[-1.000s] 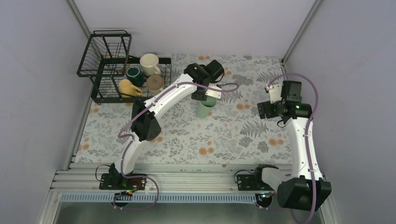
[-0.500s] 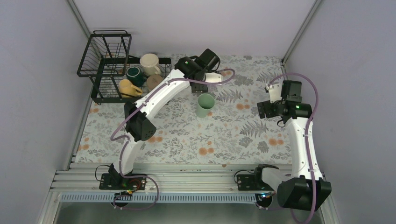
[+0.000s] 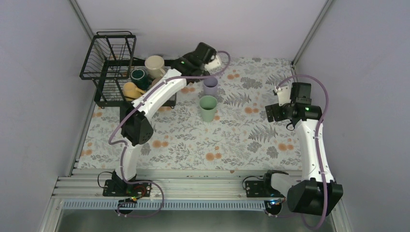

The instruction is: Unload the cups from the dish rack

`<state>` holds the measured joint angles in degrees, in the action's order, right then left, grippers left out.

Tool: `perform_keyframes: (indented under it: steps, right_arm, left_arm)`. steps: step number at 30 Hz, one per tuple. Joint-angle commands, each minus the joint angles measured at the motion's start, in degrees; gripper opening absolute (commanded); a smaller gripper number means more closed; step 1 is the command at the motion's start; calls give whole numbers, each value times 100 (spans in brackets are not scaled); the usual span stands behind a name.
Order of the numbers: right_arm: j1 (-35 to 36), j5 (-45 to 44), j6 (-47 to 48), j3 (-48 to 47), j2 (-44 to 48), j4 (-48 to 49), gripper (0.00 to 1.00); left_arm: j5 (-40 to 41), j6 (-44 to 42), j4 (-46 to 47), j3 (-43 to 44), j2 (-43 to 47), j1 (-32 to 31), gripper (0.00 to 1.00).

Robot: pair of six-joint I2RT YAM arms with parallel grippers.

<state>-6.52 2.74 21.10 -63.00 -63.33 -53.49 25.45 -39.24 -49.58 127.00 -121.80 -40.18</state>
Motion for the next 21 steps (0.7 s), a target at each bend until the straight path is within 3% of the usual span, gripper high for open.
perform_keyframes:
  steps: [1, 5, 10, 17, 21]
  right_arm:
    - [-54, 51, 94, 12, -60, 171, 100]
    - [-59, 209, 206, 29, -112, 167, 100]
    - [-58, 528, 377, 15, -181, 163, 100]
    - [-50, 661, 557, -62, -345, 148, 100]
    - [-46, 883, 684, -73, -407, 81, 100]
  left_arm:
    - [1268, 776, 1568, -402, 474, 575, 84]
    - [568, 493, 1761, -1003, 846, 881, 84]
    - [25, -908, 3297, -3101, 1871, 1225, 84]
    - [-1819, -1952, 2013, -3899, 2785, 1827, 82]
    - [-2225, -2486, 1209, -3858, 2898, 2104, 74]
